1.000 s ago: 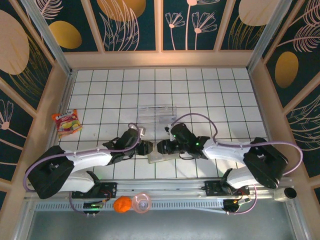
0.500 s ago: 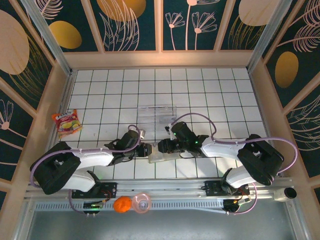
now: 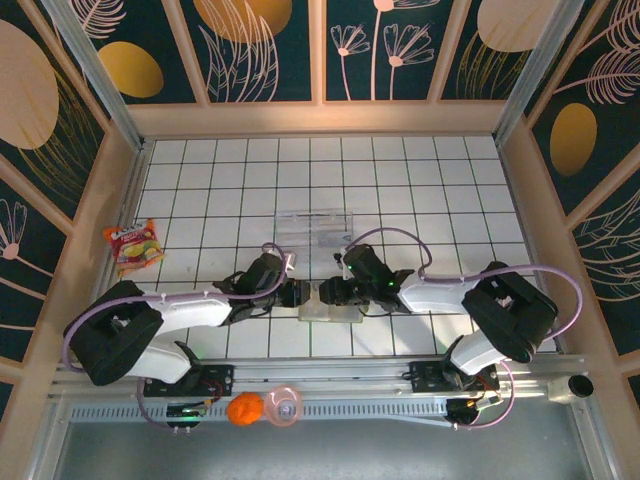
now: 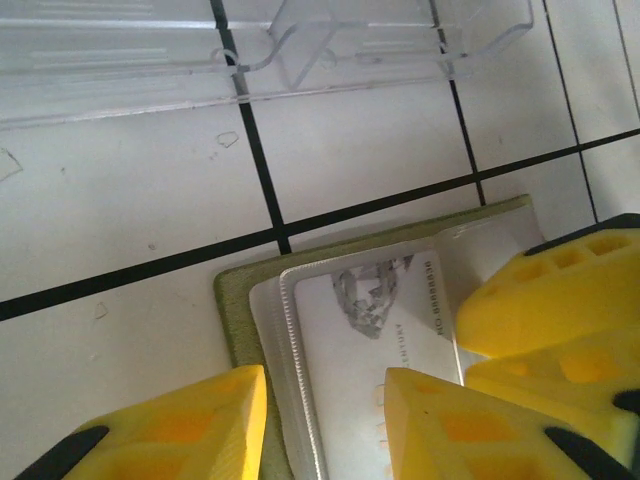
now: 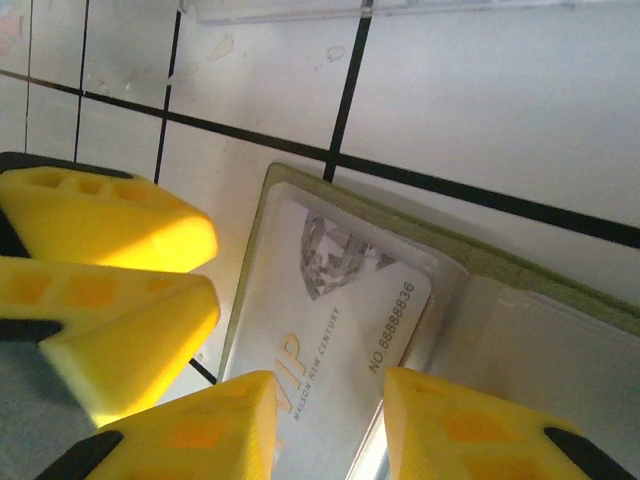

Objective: Take the credit cards out of the card holder

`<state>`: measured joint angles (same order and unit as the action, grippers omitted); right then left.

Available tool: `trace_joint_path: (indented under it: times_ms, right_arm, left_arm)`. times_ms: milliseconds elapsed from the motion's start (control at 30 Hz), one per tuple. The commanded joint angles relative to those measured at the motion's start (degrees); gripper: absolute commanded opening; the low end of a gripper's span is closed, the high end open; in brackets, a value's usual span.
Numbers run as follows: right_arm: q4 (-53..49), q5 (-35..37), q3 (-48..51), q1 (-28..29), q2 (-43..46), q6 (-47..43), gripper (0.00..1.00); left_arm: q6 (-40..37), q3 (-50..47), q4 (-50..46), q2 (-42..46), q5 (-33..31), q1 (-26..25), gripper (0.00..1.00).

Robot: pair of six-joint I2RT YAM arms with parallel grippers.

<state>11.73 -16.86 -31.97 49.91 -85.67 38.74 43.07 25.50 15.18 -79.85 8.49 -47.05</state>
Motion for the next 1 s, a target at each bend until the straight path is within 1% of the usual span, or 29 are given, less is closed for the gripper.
trace_joint_path:
  times_ms: [0,100,233,433,700,967]
  right_arm:
    - [0.6,1.2,0.8,-0.3,1.6,1.3,0.35]
    - [-0.3,2.4,0.8,-0.3,2.9,1.9,0.35]
    - [-2.1,4.7,0.3,-0.4,2.3,2.8,0.34]
    - [-2.5,4.6,-0.6,-0.4,-0.3,3.7,0.33]
    - [0.2,2.2,-0.8,-0.1,-0.6,3.2,0.33]
    - [0.1,1.8,-2.2,0.5,-1.3,2.3,0.33]
  left_arm:
    - [-0.3,-0.7,-0.8,1.4,-1.3,-0.2,0.37]
    - [-0.7,-0.7,-1.4,1.7,-2.3,-0.1,0.36]
    - [-1.8,0.0,-1.5,0.9,-2.8,-0.2,0.29]
    - [-2.4,0.8,-1.8,-1.2,-3.5,-0.2,0.25]
    - [-1.2,-1.2,1.1,-2.2,-0.3,-0.2,0.25]
    - [-1.1,-1.3,1.3,-1.6,0.0,-0.2,0.24]
